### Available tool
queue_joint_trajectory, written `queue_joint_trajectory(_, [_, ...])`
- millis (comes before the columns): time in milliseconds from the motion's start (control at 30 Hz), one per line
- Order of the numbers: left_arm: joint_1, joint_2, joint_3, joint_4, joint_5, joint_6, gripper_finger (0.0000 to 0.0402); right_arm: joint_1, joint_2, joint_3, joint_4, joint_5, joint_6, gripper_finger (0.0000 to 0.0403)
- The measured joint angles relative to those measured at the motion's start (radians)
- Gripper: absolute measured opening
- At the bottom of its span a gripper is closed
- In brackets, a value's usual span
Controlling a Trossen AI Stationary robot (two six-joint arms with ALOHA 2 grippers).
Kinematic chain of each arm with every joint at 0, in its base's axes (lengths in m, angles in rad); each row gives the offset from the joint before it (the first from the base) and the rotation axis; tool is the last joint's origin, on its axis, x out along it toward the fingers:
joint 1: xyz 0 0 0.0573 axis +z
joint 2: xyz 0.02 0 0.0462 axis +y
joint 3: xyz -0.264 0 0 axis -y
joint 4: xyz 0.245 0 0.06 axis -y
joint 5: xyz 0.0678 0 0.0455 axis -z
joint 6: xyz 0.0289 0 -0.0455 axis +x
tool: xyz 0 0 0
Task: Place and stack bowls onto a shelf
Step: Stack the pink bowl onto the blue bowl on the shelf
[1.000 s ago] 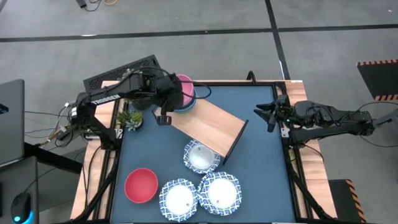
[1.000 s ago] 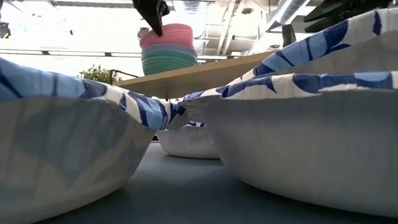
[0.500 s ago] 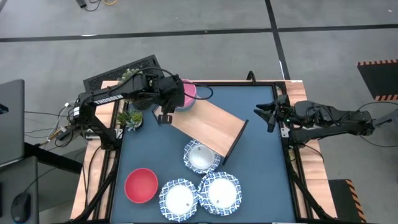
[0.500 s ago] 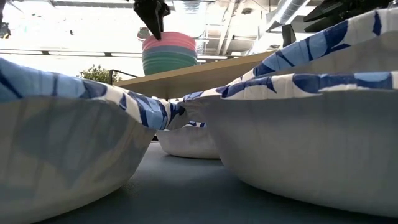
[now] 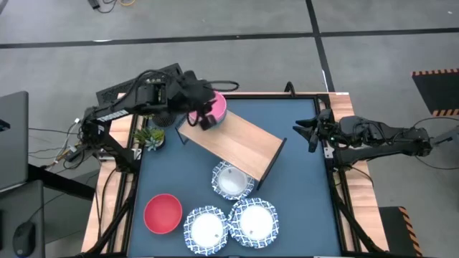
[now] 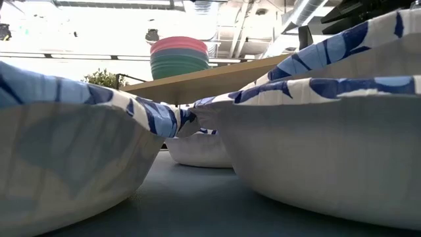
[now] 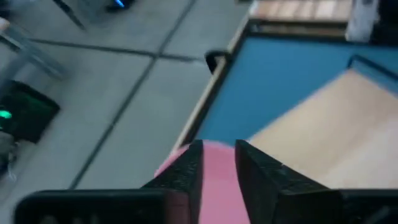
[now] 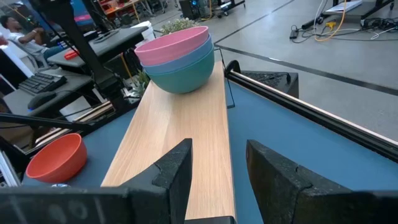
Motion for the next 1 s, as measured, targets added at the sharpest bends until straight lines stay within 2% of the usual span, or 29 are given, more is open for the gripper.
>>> queue_joint_trajectory(133, [-0.067, 0.012, -0.083, 0.043, -0.164, -0.055, 0.0034, 0.0, 0.0, 0.0, -0.003, 0.0, 0.0, 0.0177])
queue_joint_trajectory(267, [-0.115, 0.011, -0.21, 0.13, -0.26, -0.178, 0.0006, 0.0, 0.0, 0.0, -0.025, 0.0, -0.001, 0.0177])
queue_joint_trajectory(467, [-0.149, 0.01, -0.362, 0.253, -0.366, -0.268, 0.0003, 0.0, 0.0, 0.0, -0.032, 0.0, -0.013, 0.0177])
queue_joint_trajectory(700, [-0.147, 0.011, -0.445, 0.284, -0.362, -0.351, 0.0001, 0.0, 0.0, 0.0, -0.032, 0.0, -0.019, 0.0177])
queue_joint_trajectory(1000, [-0.135, 0.01, -0.448, 0.271, -0.302, -0.37, 0.0001, 0.0, 0.0, 0.0, -0.032, 0.0, -0.019, 0.0177])
